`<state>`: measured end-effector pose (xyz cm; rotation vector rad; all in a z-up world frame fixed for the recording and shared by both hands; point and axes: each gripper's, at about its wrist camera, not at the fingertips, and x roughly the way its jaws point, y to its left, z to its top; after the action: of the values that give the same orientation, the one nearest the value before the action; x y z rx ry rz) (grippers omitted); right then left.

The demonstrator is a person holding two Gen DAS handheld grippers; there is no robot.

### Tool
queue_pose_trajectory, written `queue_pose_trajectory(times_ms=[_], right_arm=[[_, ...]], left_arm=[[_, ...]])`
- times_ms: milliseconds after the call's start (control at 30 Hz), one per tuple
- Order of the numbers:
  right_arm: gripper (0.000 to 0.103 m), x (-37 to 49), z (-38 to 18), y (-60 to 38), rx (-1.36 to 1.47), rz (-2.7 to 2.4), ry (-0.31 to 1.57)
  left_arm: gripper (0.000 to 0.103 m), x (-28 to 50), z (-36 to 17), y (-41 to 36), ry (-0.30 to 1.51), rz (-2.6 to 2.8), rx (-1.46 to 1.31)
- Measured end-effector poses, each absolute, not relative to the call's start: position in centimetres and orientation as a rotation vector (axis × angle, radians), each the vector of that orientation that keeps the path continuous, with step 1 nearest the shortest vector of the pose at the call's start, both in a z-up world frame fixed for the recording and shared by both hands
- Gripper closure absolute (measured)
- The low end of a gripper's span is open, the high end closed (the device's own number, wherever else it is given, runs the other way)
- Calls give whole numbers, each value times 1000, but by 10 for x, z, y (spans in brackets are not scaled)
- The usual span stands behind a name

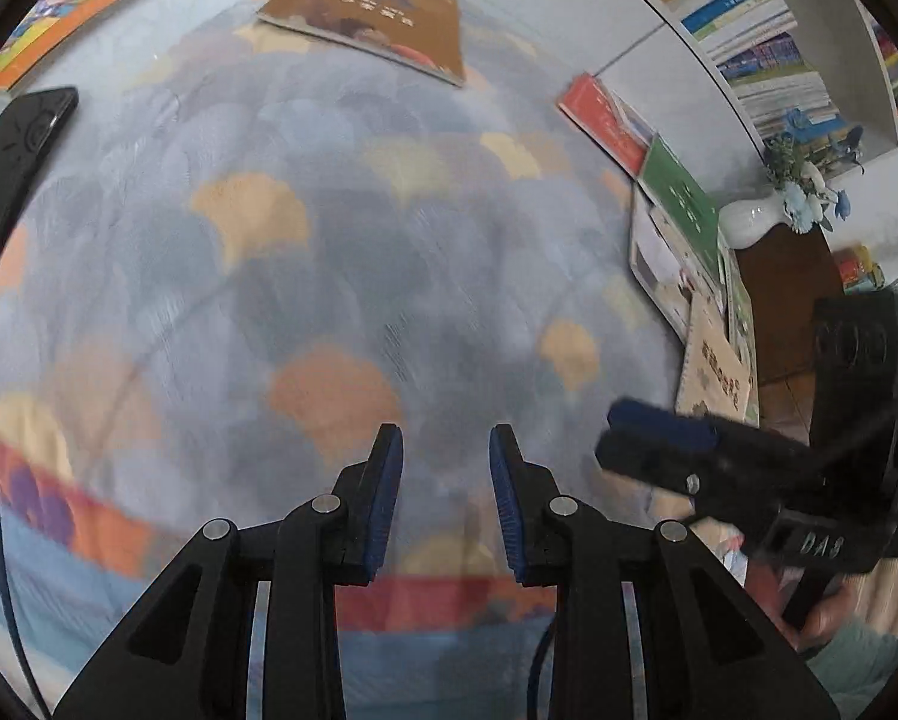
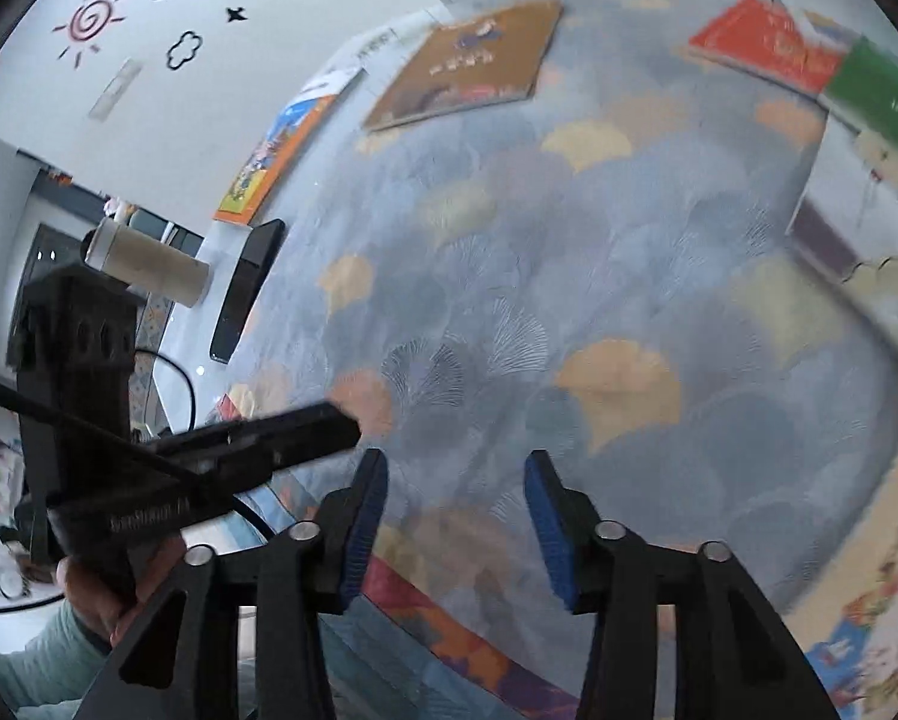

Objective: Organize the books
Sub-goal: 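Move the open left gripper back over the bed toward the book pile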

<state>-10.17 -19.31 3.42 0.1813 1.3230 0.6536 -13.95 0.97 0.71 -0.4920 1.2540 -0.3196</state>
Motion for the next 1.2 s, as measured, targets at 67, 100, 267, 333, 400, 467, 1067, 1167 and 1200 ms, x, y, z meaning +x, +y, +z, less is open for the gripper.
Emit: queue_pose_trajectory(times_ms=[67,100,267,333,400,467,1067,1167,1200], right_arm=[[55,-114,32,-201,179,676,1331],[55,-117,30,-200,175,687,1340],[55,-139,19,-210,182,740,1389],[55,-145,15,-218,199,752,1403],[55,-148,16,-222,193,751,1393],[55,-151,20,-228,191,751,1383],[55,-146,19,-229,204,718,1375],[55,-142,11,-231,274,676,1407],[55,-140,11,-232,291,662,1407]], left_arm=[[77,-151,9,-9,1262,-312,-465],[77,-156,10,-18,1267,-308,-440],[78,-177,15,-50,1273,-277,-327],[78,-183,14,-51,1274,-266,-349],[78,-186,14,-52,1271,-255,-359],[78,-190,14,-54,1267,-243,-360],[78,-132,18,4,1199,-62,-346],[78,-72,17,25,1183,-13,-317],[78,-55,16,31,1176,4,-326]])
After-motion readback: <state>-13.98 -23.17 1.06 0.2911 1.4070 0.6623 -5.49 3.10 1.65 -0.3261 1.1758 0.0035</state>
